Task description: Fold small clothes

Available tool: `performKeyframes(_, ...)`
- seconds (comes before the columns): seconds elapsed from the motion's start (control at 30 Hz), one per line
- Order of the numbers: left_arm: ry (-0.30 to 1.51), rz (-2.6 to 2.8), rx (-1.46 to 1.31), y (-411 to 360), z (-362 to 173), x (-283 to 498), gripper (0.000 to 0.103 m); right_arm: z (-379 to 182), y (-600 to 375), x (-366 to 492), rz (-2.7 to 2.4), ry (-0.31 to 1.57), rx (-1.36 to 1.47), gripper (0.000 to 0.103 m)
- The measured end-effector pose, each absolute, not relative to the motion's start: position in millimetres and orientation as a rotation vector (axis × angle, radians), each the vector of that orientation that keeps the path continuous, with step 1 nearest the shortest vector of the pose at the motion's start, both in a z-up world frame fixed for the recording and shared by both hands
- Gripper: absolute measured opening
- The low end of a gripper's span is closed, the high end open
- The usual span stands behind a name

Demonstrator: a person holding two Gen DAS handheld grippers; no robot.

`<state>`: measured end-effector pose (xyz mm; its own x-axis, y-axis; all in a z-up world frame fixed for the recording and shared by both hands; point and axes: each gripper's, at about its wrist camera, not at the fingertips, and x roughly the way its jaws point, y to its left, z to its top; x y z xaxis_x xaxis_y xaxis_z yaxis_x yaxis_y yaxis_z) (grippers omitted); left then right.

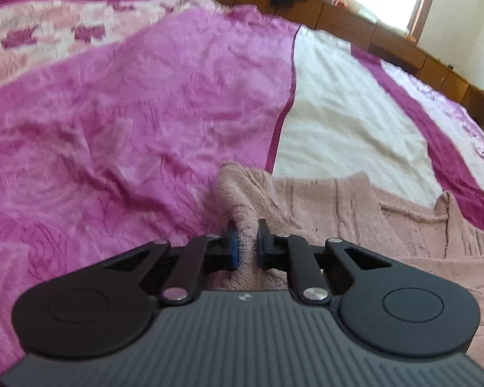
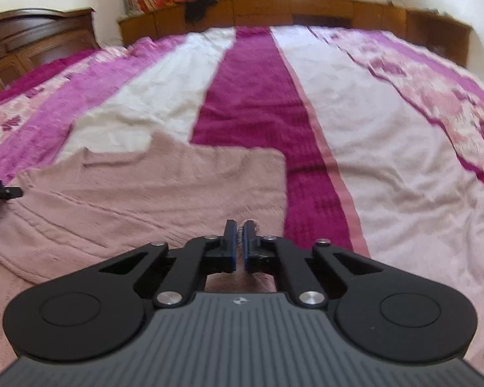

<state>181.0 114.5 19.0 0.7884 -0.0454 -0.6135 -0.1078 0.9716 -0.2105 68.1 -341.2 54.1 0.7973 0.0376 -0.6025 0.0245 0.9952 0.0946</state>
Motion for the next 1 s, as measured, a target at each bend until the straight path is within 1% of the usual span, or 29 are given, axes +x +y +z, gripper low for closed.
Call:
performKeyframes(0.17,0.609,0.102,-0.2,121,22,179,0.012,82,-331,61,-0.01,0.495,0.069,0.001)
performKeyframes(0.23,0.618,0.119,-0.19,123,18,182,0.012,85,-330,63,-0.028,0.467,0.046,0.001)
performKeyframes(0.3,0.636,0.129,-0.205,126,12,185,0.012,79,-331,69,-0.046,0.49,0.033,0.001)
performKeyframes(0.43,0.65,0.127,-0.204,129,3,185,0.012,42,-339,89,-0.092,0.601,0.018,0.001)
performKeyframes(0.53,0.66,0.118,-0.197,128,4,186,0.014,16,-352,96,-0.09,0.686,0.101,0.002)
performKeyframes(0.63,0.67,0.103,-0.205,130,6,185,0.015,15,-361,94,-0.078,0.674,0.172,0.003)
performKeyframes(0.73,0.684,0.098,-0.227,133,13,180,0.021,19,-365,90,-0.072,0.673,0.215,0.004)
performKeyframes(0.8,0.682,0.097,-0.215,133,20,173,0.029,24,-366,83,-0.061,0.665,0.246,0.01)
performKeyframes(0.87,0.676,0.099,-0.197,133,28,165,0.032,30,-366,75,-0.051,0.655,0.266,0.014)
performKeyframes(0.93,0.682,0.1,-0.185,133,36,156,0.033,39,-364,64,-0.034,0.641,0.277,0.018)
performKeyframes(1.0,0.685,0.086,-0.187,134,44,145,0.033,48,-362,52,0.002,0.625,0.304,0.025)
